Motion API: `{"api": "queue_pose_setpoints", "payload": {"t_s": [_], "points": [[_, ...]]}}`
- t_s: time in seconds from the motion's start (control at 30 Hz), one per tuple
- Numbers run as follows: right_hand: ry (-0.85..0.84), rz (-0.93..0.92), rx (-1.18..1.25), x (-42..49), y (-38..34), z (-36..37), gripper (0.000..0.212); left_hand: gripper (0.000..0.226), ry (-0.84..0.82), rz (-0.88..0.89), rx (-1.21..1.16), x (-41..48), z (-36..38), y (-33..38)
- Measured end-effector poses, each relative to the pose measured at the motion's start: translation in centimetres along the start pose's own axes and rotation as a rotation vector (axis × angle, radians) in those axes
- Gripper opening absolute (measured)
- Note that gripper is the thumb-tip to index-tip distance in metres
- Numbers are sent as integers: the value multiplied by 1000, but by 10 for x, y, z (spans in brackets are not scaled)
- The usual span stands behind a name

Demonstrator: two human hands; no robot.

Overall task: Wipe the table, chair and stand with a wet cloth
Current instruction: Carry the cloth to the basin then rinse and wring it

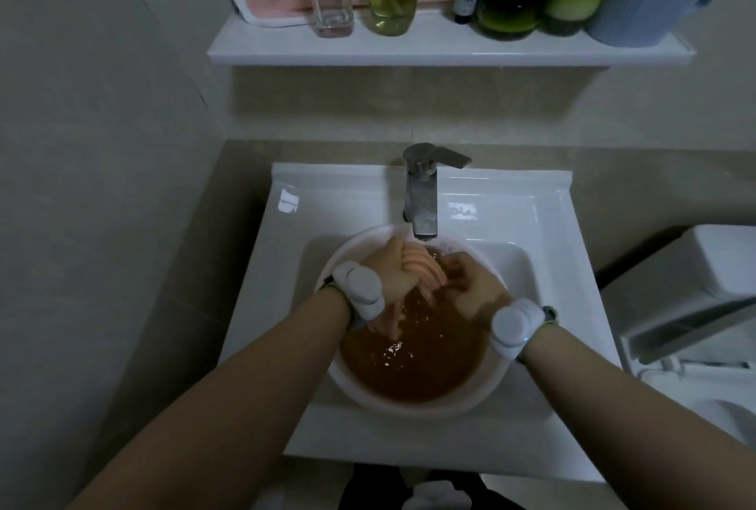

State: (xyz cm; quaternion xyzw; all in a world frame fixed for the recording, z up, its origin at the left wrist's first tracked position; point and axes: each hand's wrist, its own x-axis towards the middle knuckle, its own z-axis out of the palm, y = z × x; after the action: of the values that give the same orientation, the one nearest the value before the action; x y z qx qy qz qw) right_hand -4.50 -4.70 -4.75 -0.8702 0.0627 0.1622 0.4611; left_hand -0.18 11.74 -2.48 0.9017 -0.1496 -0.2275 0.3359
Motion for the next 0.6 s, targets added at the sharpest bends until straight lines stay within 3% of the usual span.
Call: {"api": "queue_pose_setpoints", "payload": {"t_s": [0.07, 0.1, 0.17, 0.27, 0.37, 0.47, 0.53, 0.6], "points": [[-53, -103, 35, -2, -14, 14, 69, 15, -90, -3, 41, 6, 1, 6], [-49, -122, 62, -3, -20, 19, 75, 21, -144, -21, 10, 6, 0, 9], [-3, -107, 133, -4, -32, 23, 61, 24, -107, -73, -229, 1, -4, 12], [61, -132, 255, -2, -35, 24, 36, 22, 79, -352, -924, -15, -5, 9], [53, -142, 392, -3, -37, 30, 33, 45, 85, -610, -1167, -20, 16, -12], [19, -182, 500, -9, -33, 36, 36, 51, 15, -782, -1614, -26, 31, -27], [-46, -139, 644, -13, -27, 38, 41, 43, 45, -783, -1829, -31, 32, -29], [-110, -40, 782, -14, -22, 38, 35, 37, 112, -740, -1822, -32, 35, -27]]}}
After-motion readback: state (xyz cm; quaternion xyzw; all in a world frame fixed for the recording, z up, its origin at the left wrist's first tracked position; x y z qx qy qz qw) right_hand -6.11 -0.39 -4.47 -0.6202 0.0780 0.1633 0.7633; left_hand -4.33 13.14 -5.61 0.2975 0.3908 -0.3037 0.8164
